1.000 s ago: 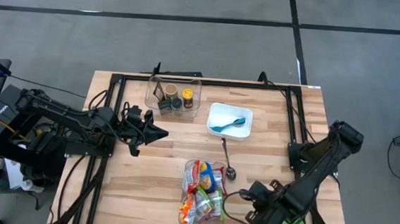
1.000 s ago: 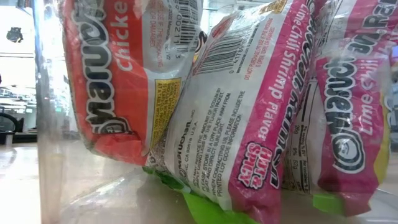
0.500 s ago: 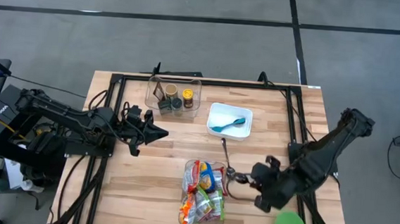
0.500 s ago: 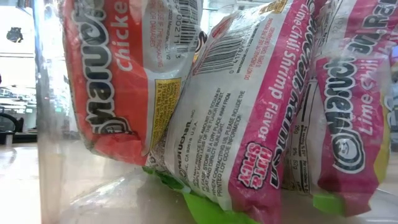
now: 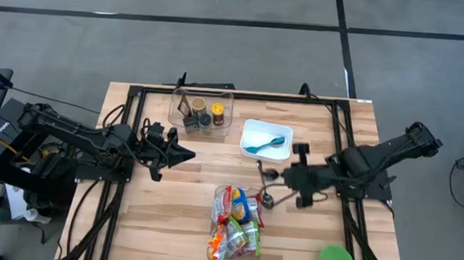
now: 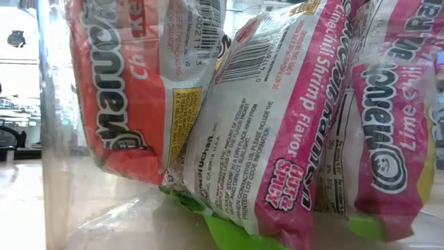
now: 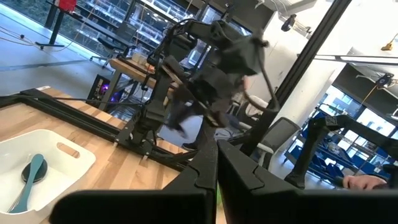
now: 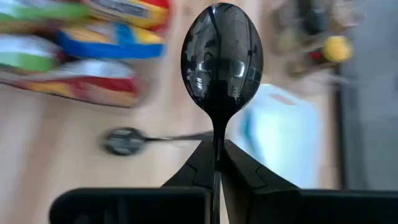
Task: Pick & Place Food Item
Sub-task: Put the bottom black spoon into the white bin
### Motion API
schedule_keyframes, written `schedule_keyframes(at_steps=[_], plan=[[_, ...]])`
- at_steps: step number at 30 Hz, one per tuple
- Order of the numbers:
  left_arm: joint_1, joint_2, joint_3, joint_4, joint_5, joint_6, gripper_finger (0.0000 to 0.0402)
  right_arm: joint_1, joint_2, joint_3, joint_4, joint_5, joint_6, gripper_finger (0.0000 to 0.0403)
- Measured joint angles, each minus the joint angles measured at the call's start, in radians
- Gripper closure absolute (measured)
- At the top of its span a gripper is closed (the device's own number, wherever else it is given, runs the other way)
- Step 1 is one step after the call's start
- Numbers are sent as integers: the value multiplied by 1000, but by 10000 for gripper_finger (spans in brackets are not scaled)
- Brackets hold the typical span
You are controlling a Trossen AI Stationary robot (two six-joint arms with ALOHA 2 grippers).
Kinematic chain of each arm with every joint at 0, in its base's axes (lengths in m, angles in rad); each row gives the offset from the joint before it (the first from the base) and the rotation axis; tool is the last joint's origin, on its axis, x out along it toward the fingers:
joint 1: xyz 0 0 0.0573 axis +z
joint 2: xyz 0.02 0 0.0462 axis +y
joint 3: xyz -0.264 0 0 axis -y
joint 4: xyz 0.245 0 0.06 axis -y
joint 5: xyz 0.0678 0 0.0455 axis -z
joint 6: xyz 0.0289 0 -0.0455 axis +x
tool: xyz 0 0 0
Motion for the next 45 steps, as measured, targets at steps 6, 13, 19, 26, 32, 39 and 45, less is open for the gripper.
schedule_keyframes(at_steps=[6,13,19,26,32,39,45], plan=[[0,0,0,0,0,0,402,-185,3,0,6,18,-170,396],[0,0,0,0,4,0,402,-424,3,0,7,-161,-404,396],[0,0,0,0,3,0,402,-610,3,0,53,-313,-674,396],[0,0,0,1,3,0,402,-765,47,0,126,-403,-808,396],[0,0,0,1,3,0,402,-821,145,0,138,-455,-815,396],[0,0,0,1,-2,0,402,-823,284,0,197,-458,-815,396],[0,0,0,1,-1,0,402,-823,384,0,199,-468,-788,396]])
